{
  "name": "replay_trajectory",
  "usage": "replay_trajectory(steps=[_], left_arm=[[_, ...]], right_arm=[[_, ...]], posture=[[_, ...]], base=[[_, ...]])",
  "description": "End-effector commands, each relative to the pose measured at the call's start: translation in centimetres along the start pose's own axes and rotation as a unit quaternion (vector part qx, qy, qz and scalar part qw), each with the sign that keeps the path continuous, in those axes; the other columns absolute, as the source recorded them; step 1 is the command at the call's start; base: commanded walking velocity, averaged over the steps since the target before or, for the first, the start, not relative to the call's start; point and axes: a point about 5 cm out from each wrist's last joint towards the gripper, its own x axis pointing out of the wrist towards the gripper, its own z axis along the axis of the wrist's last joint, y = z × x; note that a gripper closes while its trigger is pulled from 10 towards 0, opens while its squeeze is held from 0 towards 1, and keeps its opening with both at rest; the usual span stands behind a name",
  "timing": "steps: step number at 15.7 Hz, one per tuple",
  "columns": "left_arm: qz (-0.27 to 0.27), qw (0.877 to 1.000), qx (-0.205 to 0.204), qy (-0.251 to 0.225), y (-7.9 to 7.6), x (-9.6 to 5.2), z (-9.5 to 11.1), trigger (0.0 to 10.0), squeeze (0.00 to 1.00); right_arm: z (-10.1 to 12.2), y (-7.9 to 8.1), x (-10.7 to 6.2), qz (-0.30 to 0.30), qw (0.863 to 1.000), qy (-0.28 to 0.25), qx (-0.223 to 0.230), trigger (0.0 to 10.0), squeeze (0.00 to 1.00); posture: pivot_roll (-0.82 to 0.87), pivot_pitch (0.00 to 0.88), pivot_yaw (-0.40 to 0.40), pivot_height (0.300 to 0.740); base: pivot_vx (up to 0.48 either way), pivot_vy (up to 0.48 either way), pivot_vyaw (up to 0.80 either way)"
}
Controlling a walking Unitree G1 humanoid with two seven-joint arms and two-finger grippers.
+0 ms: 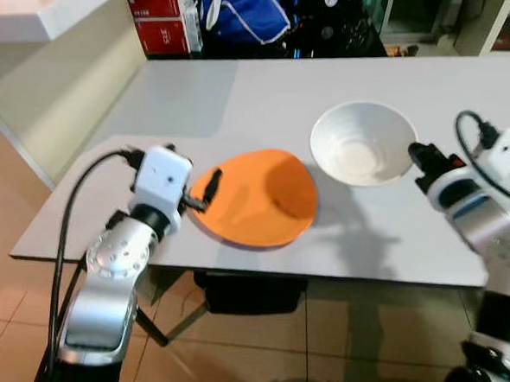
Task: Setting the table
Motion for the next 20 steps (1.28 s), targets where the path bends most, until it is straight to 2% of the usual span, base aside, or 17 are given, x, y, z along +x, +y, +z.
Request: replay_trajectory(steps=[1,3,5,7,13,17,20], left_arm=[[-0.008,1.000,0.001,-0.005,-0.1,-0.2,0.0,10.0,0.00],[0.004,1.000,-0.005,0.001,-0.1,-0.1,-0.4,10.0,0.00],[0.004,1.000,-0.001,-0.001,-1.0,0.7,-0.4,10.0,0.00],[0.003,1.000,-0.005,-0.006,-1.2,1.1,0.0,10.0,0.00],[0.014,1.000,-0.004,-0.006,-0.9,0.9,-0.2,10.0,0.00],[0.015,1.000,-0.003,-0.006,-0.9,1.0,-0.2,10.0,0.00],[0.022,1.000,-0.007,-0.006,-0.9,0.8,-0.3,10.0,0.00]], right_arm=[[0.7,0.8,-0.7,0.015,1.000,-0.003,-0.013,10.0,0.00],[0.9,1.1,-1.2,0.008,0.999,-0.007,-0.043,10.0,0.00],[0.0,1.7,-1.1,0.004,1.000,-0.011,-0.015,10.0,0.00],[-0.9,2.1,-0.9,0.006,1.000,-0.005,0.004,10.0,0.00],[-3.0,2.1,-1.2,0.000,1.000,0.020,0.022,10.0,0.00],[-2.9,2.4,-1.0,0.000,0.999,0.015,0.029,10.0,0.00],[-2.3,2.6,-0.8,0.010,1.000,0.010,0.022,10.0,0.00]], posture=[[-0.10,0.000,0.051,0.740],[-0.12,0.000,0.055,0.740],[-0.09,0.000,0.048,0.740],[-0.08,0.000,0.051,0.740],[-0.07,0.000,0.045,0.740],[-0.07,0.000,0.046,0.740],[-0.06,0.000,0.038,0.740]], base=[[0.000,0.000,0.00],[0.000,0.000,0.00],[0.000,0.000,0.00],[0.000,0.354,-0.48],[0.000,0.404,-0.51],[0.000,0.408,-0.46],[0.000,0.407,0.00]])
